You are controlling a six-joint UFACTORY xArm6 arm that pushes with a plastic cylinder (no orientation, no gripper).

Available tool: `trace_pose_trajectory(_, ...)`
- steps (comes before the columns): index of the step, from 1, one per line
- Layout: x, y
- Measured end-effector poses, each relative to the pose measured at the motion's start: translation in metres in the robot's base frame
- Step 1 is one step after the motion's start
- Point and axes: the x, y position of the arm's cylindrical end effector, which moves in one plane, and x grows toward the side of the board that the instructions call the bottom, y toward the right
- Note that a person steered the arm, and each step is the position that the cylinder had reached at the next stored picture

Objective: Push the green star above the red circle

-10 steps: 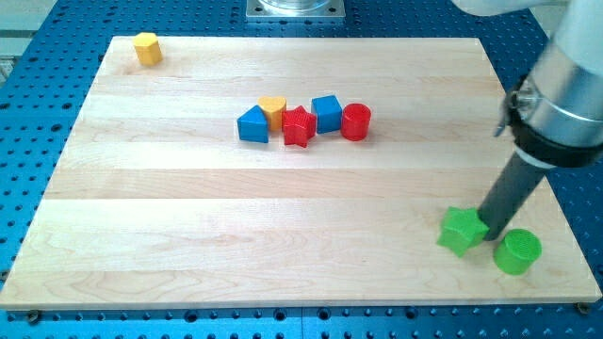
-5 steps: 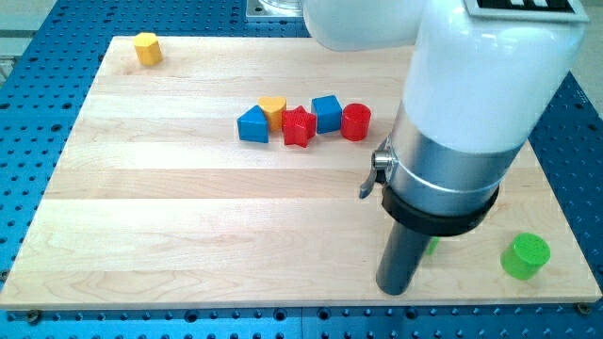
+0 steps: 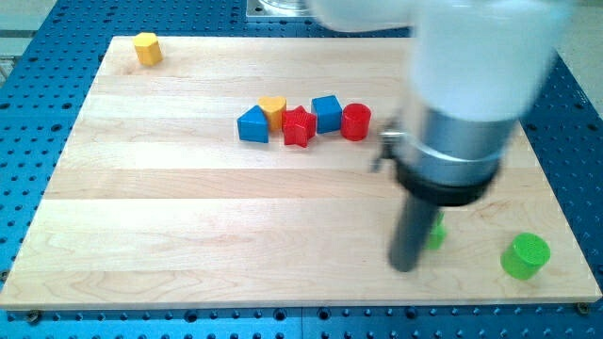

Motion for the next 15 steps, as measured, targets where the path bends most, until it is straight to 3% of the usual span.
trace_pose_trajectory(1, -0.032, 0.067)
trace_pose_trajectory(2, -0.058, 0.082)
trace_pose_trajectory(3, -0.107, 0.049)
trace_pose_trajectory(4, -0.035, 0.069)
trace_pose_trajectory(5, -0.007, 0.061)
trace_pose_trajectory(6, -0.016, 0.017)
trace_pose_trajectory(7, -0.079, 0.041)
trace_pose_trajectory(8, -0.094, 0.053)
trace_pose_trajectory(9, -0.028, 0.036)
trace_pose_trajectory(10, -0.028, -0.015)
trace_pose_trajectory(12, -0.131, 0.088)
trace_pose_trajectory(14, -0.076, 0.061)
trace_pose_trajectory(15, -0.149, 0.050)
